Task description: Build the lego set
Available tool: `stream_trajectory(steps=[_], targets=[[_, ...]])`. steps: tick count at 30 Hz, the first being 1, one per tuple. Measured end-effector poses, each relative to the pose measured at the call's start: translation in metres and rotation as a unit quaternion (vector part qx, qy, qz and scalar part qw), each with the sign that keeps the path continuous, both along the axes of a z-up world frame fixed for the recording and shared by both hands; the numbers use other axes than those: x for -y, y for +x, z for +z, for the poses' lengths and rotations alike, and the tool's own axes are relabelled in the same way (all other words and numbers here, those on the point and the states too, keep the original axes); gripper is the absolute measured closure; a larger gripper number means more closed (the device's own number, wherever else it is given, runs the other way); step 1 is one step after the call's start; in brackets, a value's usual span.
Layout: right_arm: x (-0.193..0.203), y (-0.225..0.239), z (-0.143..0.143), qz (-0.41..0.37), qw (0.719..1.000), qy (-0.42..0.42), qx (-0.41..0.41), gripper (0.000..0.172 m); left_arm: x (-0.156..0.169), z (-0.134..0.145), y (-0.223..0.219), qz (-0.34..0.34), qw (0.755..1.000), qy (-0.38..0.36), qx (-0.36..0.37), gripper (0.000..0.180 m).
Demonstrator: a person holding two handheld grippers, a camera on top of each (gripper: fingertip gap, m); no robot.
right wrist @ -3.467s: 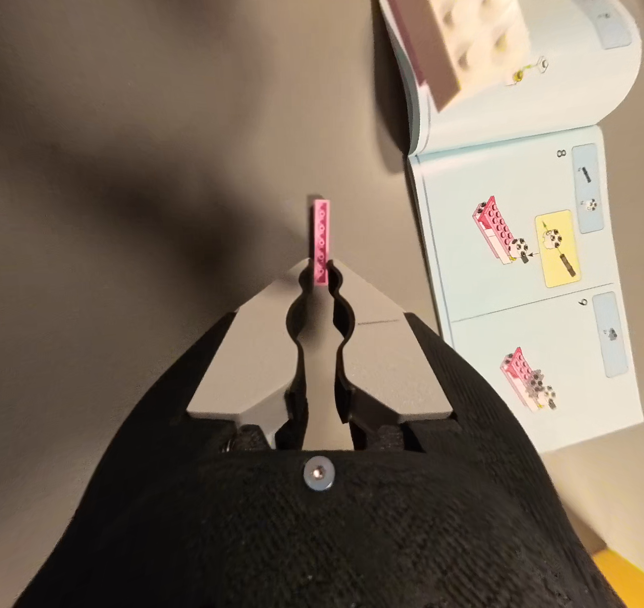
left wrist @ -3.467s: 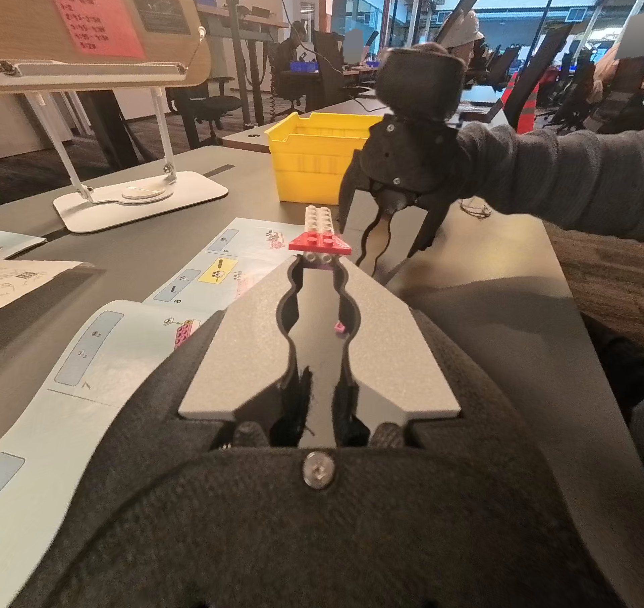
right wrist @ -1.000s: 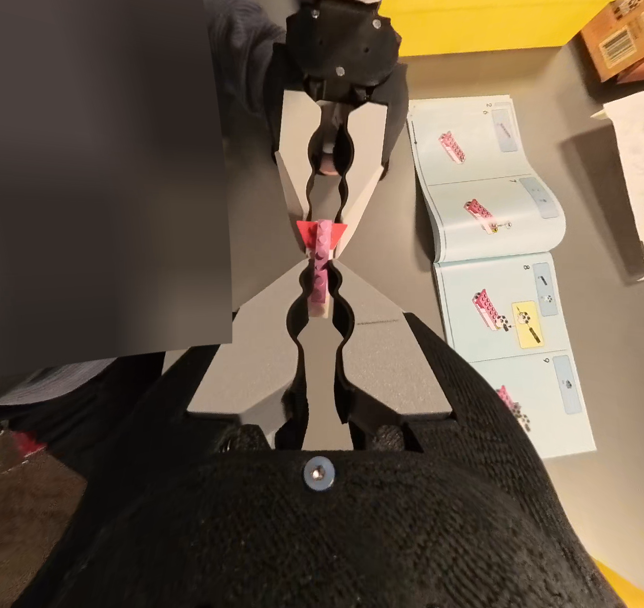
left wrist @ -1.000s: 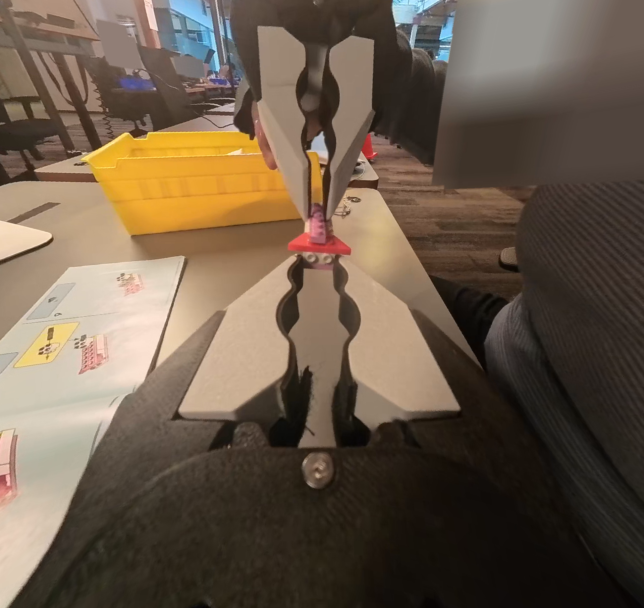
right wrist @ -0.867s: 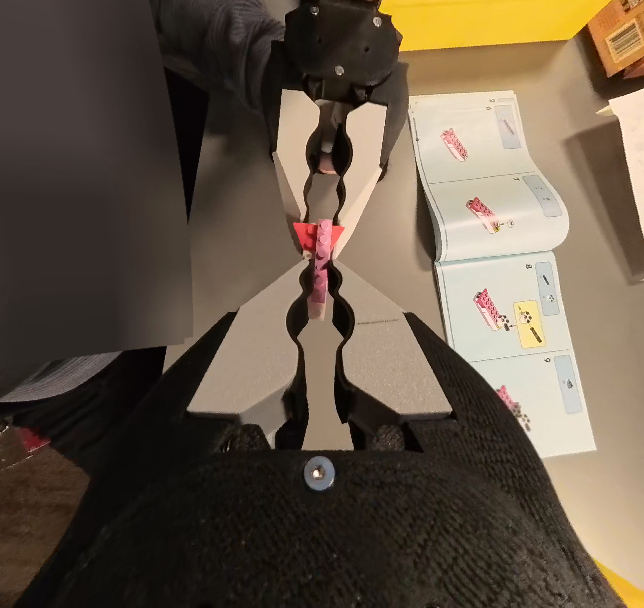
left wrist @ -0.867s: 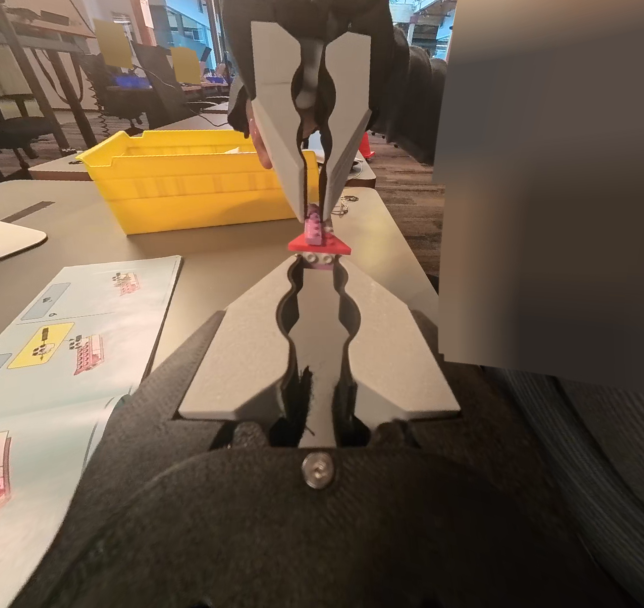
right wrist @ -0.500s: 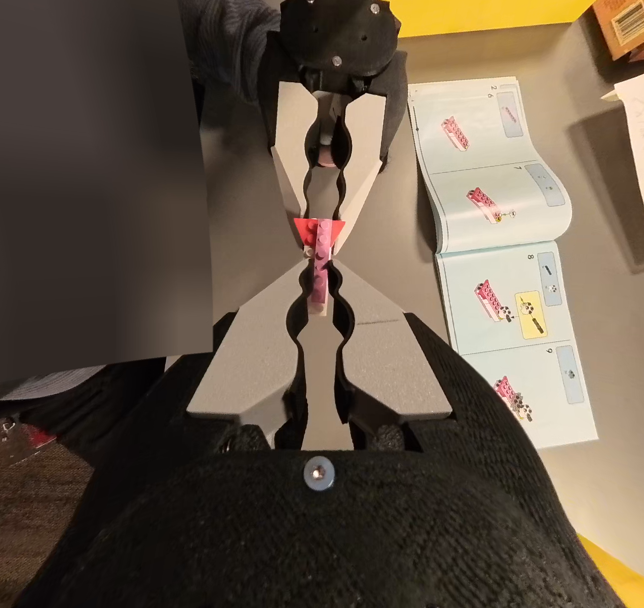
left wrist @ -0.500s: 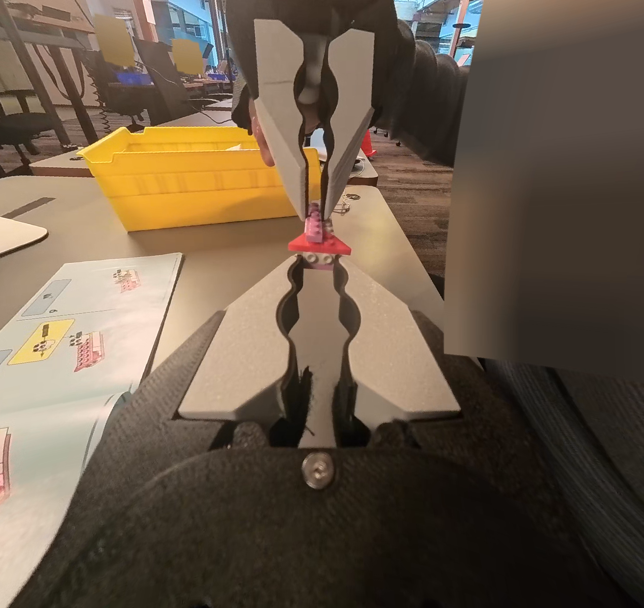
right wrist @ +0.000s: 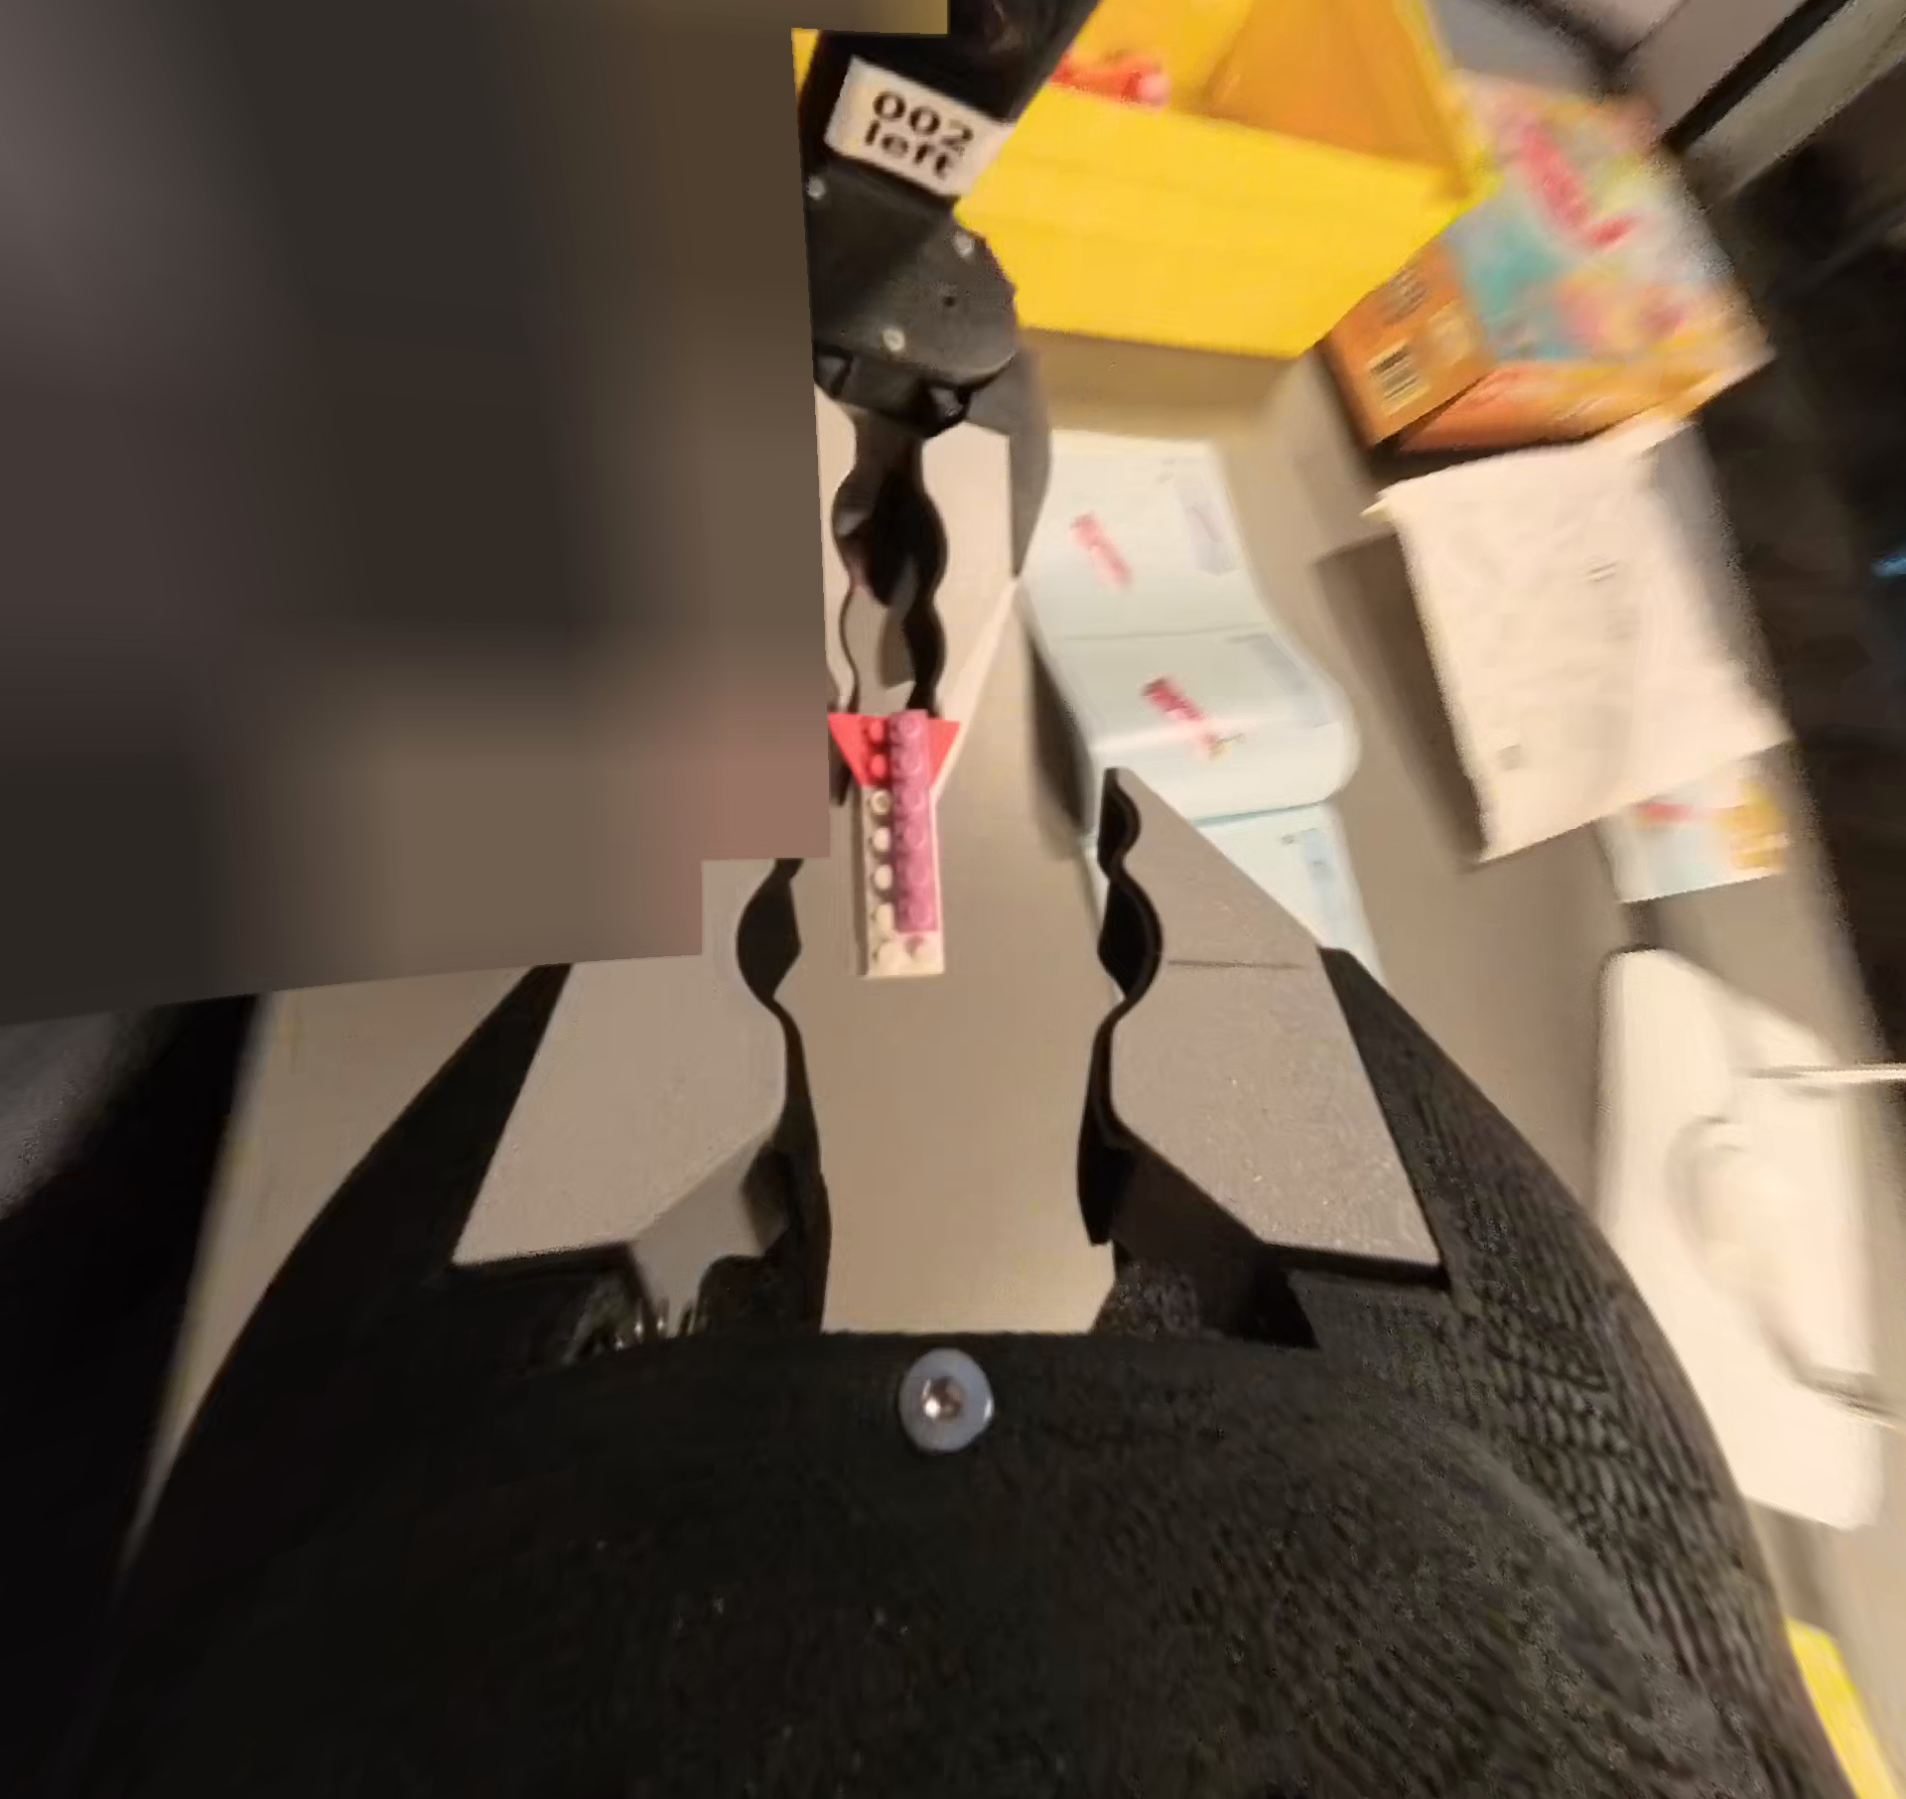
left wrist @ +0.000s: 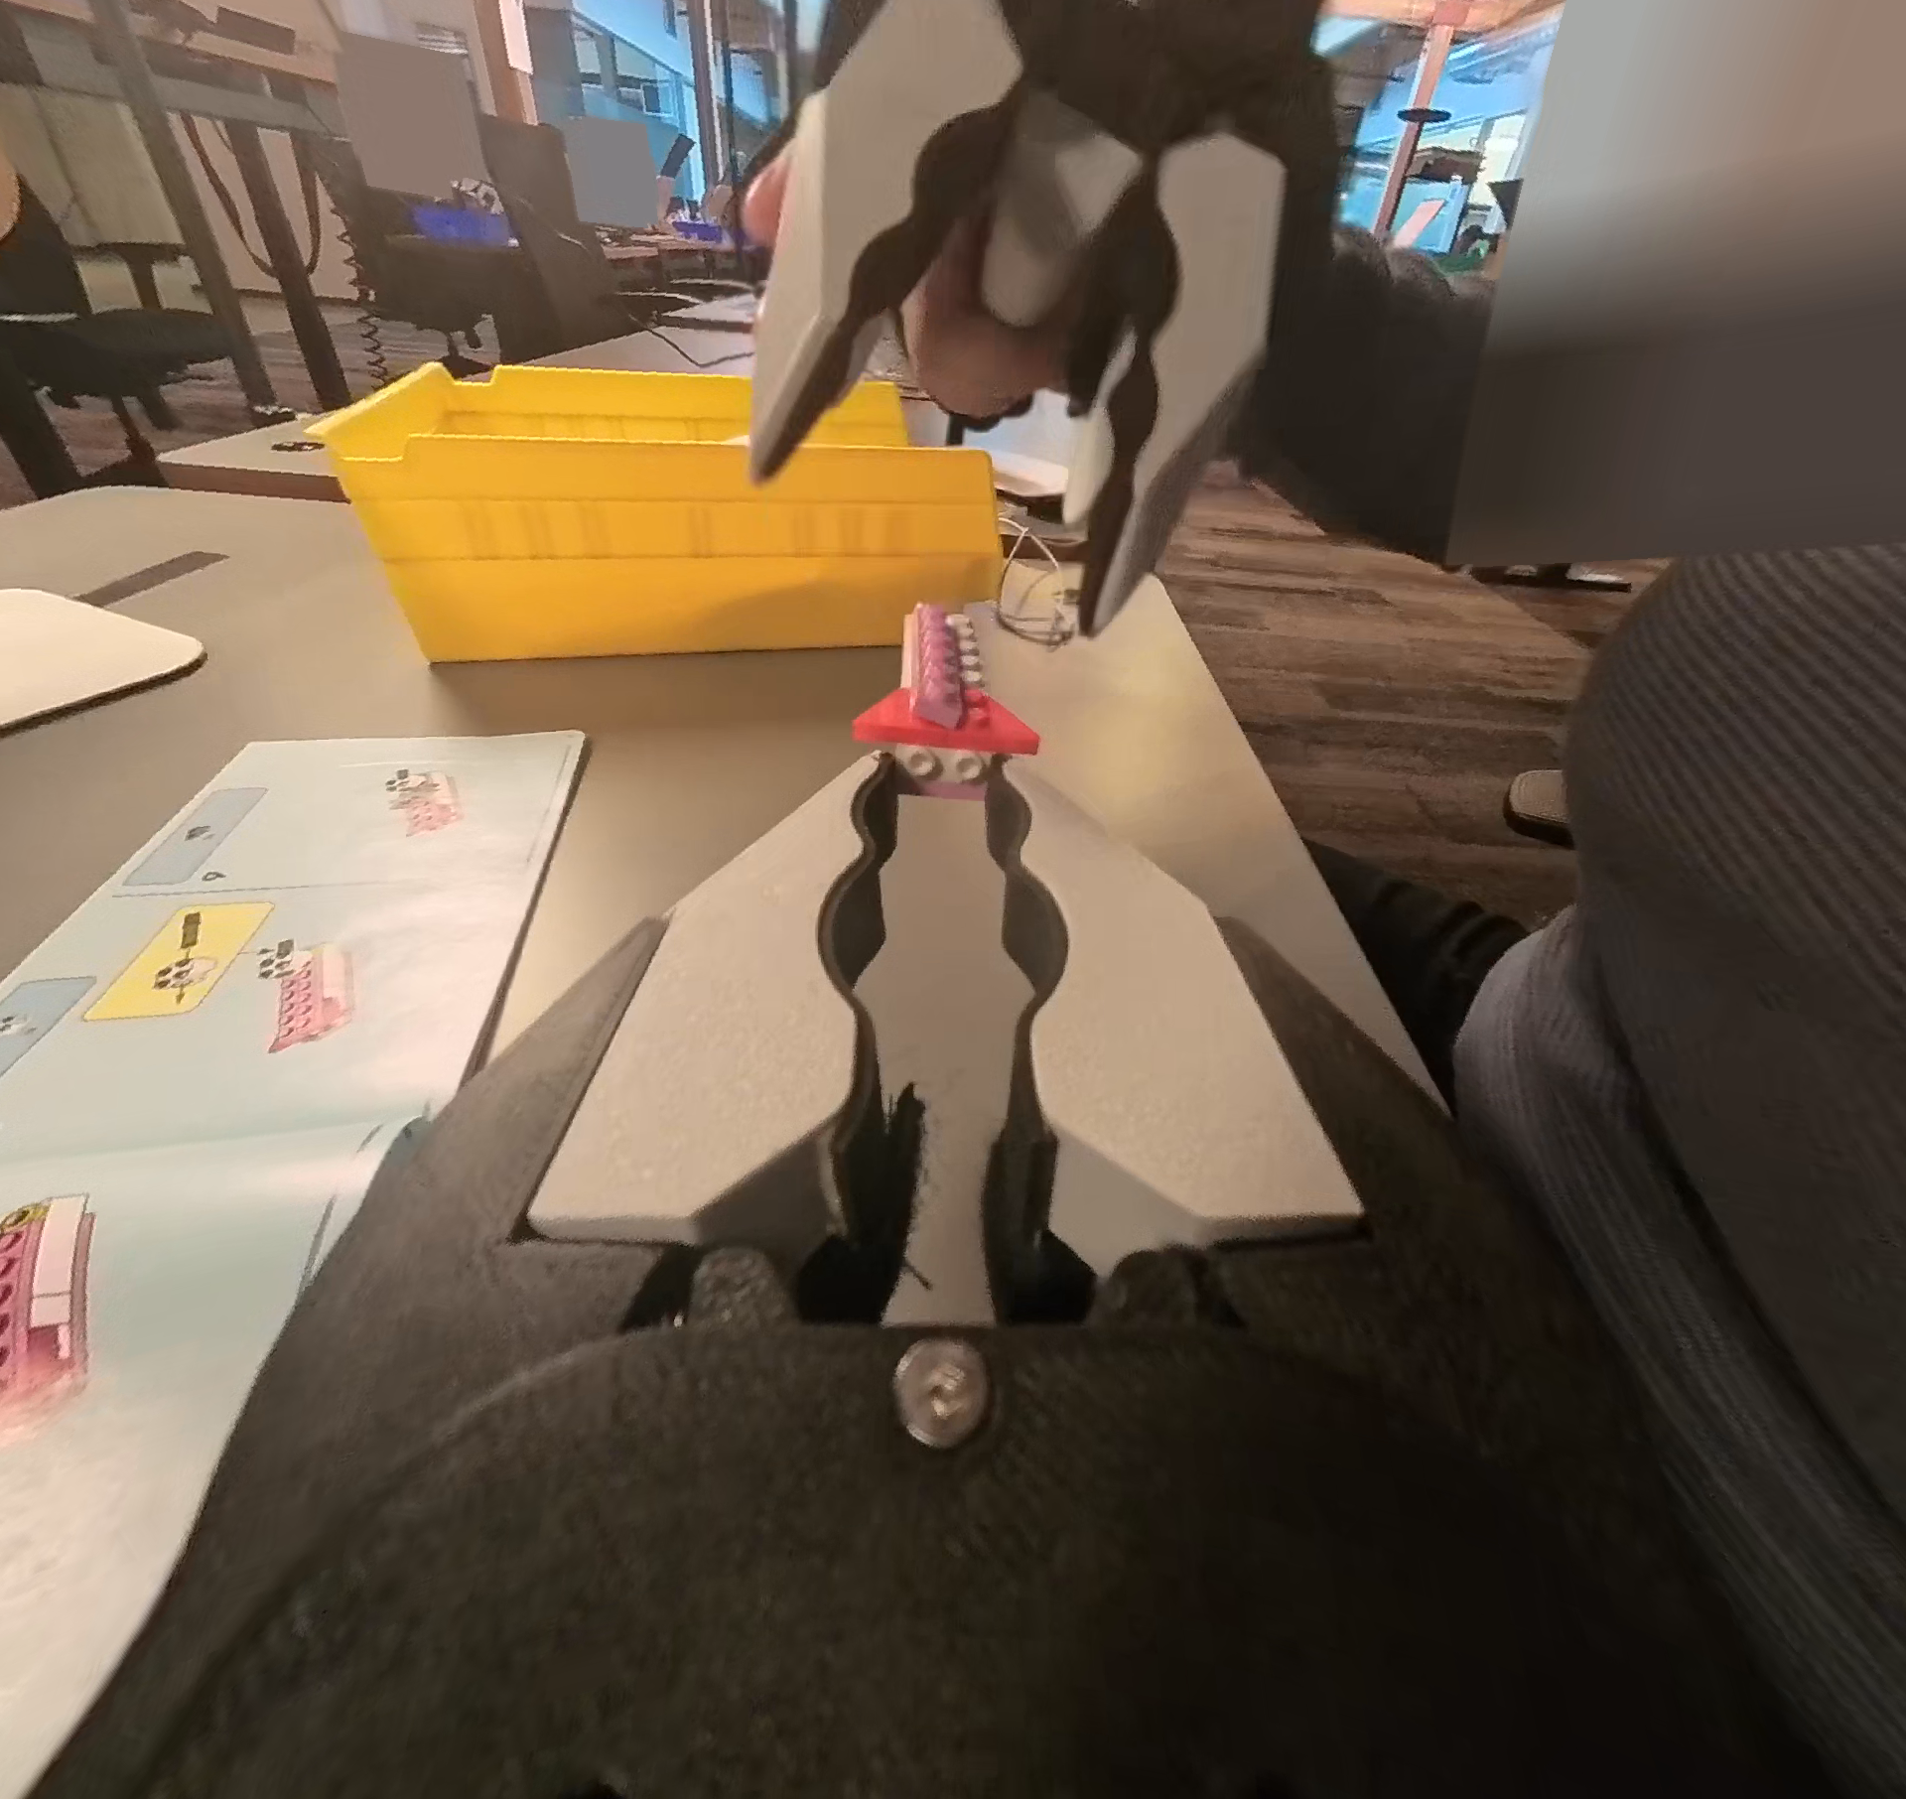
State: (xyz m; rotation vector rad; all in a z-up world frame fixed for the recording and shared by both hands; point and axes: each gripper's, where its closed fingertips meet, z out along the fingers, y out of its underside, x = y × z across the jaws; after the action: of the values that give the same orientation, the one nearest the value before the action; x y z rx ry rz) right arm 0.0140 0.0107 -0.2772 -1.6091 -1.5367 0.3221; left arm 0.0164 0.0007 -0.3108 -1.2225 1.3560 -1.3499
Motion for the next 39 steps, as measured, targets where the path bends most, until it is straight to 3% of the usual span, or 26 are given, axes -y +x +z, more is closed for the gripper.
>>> stream_trajectory(steps=[2, 5, 8, 12, 19, 29, 39], targets=[[-0.004, -0.002, -0.003, -0.004, 0.987, 0.153, 0.041, 0.106, -0.003, 0.000, 0.000, 0.007, 1.000, -0.009, 0.000, 0.164], [-0.007, -0.002, -0.026, -0.008, 0.932, 0.324, 0.162, 0.100, -0.007, 0.000, 0.000, 0.015, 1.000, -0.018, -0.001, 0.164], [-0.010, -0.005, -0.042, -0.022, 0.892, 0.397, 0.213, 0.100, -0.007, 0.001, 0.000, 0.015, 1.000, -0.025, 0.000, 0.164], [-0.023, -0.002, -0.038, -0.066, 0.854, 0.454, 0.244, 0.114, -0.007, 0.000, 0.000, 0.015, 0.999, -0.029, -0.002, 0.164], [-0.030, -0.001, -0.031, -0.088, 0.838, 0.473, 0.256, 0.145, -0.008, -0.002, 0.001, 0.015, 0.999, -0.036, -0.006, 0.165], [-0.029, -0.002, -0.030, -0.087, 0.836, 0.475, 0.261, 0.152, -0.007, -0.003, 0.001, 0.014, 0.999, -0.049, -0.011, 0.165], [-0.030, -0.002, -0.036, -0.083, 0.860, 0.434, 0.256, 0.153, -0.009, -0.010, 0.003, 0.017, 0.998, -0.051, -0.027, 0.165]])
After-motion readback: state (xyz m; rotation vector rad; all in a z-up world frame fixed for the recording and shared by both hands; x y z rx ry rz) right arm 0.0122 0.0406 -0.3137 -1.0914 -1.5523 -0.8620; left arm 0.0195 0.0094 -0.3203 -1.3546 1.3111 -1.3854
